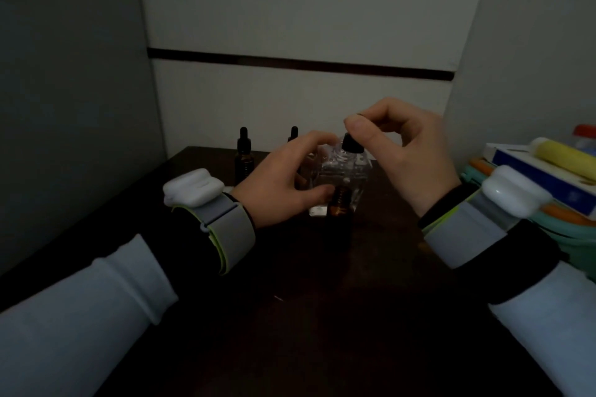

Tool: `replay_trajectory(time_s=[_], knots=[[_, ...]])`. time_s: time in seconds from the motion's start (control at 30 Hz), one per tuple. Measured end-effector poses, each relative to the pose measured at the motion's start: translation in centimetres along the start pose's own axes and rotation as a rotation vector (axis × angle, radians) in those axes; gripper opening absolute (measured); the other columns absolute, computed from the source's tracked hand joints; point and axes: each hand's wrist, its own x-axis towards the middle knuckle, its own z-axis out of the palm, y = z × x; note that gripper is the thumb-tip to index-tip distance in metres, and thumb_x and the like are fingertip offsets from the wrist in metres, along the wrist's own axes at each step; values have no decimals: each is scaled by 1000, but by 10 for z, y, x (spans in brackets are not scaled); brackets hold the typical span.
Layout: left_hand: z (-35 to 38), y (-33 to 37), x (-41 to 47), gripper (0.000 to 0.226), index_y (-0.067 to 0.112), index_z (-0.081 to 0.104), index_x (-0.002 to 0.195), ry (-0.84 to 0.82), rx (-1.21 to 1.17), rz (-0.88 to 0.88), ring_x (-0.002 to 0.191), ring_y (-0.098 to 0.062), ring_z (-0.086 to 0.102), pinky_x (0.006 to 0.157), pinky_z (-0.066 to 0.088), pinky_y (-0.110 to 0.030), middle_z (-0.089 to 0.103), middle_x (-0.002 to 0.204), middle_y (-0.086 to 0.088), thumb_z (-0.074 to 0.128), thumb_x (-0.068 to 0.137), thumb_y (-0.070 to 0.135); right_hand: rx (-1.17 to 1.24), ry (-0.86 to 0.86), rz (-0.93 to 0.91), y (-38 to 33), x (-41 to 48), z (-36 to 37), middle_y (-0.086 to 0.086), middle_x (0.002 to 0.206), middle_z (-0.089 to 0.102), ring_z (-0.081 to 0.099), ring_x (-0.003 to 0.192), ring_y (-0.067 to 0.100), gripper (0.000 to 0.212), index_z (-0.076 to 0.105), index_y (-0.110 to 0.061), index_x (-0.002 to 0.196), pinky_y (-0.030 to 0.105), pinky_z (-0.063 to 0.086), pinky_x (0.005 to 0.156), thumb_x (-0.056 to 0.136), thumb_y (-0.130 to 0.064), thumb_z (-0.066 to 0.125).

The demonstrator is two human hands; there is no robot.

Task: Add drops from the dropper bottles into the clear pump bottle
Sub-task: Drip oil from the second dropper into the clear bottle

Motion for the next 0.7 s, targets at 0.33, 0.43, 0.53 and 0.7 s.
replay_trajectory(time_s=[0.33, 0.43, 0.53, 0.7], knots=[[-1, 1, 0, 56, 26, 42, 132, -6, 2, 5, 101, -7, 55, 81, 49, -26, 53, 121, 6, 68, 83, 18, 16, 73, -16, -3, 0, -1, -15, 74, 65, 62, 77, 4, 8, 63, -32, 80, 36, 49, 82, 83, -38, 60], [0, 0, -1, 56, 27, 42, 132, -4, 10, 0, 103, -12, 55, 81, 49, -27, 53, 121, 4, 68, 83, 18, 96, 233, -30, -5, 4, -4, -19, 79, 65, 61, 80, 0, 5, 61, -32, 87, 23, 47, 76, 86, -36, 57], [-1, 0, -1, 57, 26, 42, 133, -3, 16, 6, 105, -14, 55, 82, 49, -29, 53, 122, 3, 68, 83, 18, 120, 327, -52, -6, 7, -7, -14, 86, 64, 61, 84, 5, 6, 58, -30, 94, 22, 47, 74, 90, -31, 54], [0, -1, 0, 56, 26, 43, 131, 3, 5, 16, 101, -10, 56, 81, 49, -28, 55, 121, 3, 69, 82, 17, -36, 167, -2, 1, 3, 0, -22, 86, 65, 60, 87, 2, 7, 61, -41, 92, 22, 43, 75, 86, -37, 58]])
